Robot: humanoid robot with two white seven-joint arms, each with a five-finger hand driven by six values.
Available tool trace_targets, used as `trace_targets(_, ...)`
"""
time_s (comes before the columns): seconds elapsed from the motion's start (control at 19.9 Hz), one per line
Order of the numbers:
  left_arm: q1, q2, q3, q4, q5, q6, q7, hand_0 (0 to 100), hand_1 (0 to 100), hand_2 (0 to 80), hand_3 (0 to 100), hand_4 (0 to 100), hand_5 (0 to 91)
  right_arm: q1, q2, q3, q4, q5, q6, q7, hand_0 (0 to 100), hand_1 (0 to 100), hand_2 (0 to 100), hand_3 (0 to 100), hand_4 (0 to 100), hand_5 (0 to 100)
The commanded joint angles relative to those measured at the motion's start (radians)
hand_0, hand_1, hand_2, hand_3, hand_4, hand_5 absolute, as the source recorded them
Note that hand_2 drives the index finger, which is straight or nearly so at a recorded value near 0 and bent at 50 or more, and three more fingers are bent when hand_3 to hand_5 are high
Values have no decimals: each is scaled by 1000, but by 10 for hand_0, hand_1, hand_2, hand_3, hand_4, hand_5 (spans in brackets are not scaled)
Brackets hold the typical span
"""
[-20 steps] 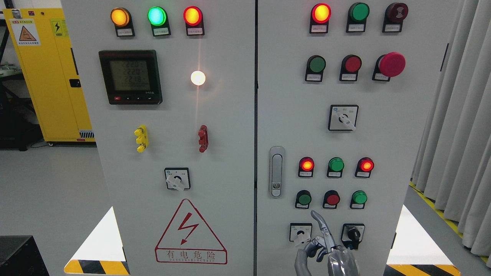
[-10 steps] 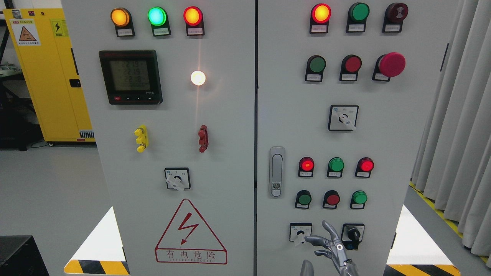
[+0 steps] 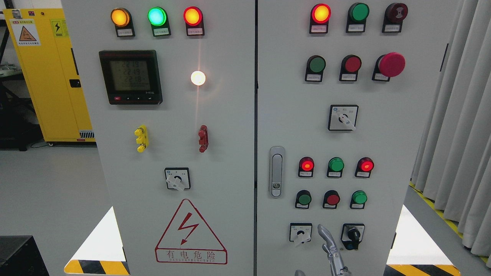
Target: Press green start button
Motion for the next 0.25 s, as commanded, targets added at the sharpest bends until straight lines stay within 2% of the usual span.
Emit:
trace_targets(0.0, 0, 0, 0, 0, 0, 0, -1, 120, 556, 0, 0, 0, 0, 5, 0, 42, -11, -16, 4, 1, 553, 667, 0, 0, 0, 0)
trace_targets(0.2, 0, 0, -1, 0, 0, 0, -1, 120, 556, 0, 0, 0, 0, 5, 0, 49, -11, -19, 5, 1, 537, 668, 0, 0, 0, 0)
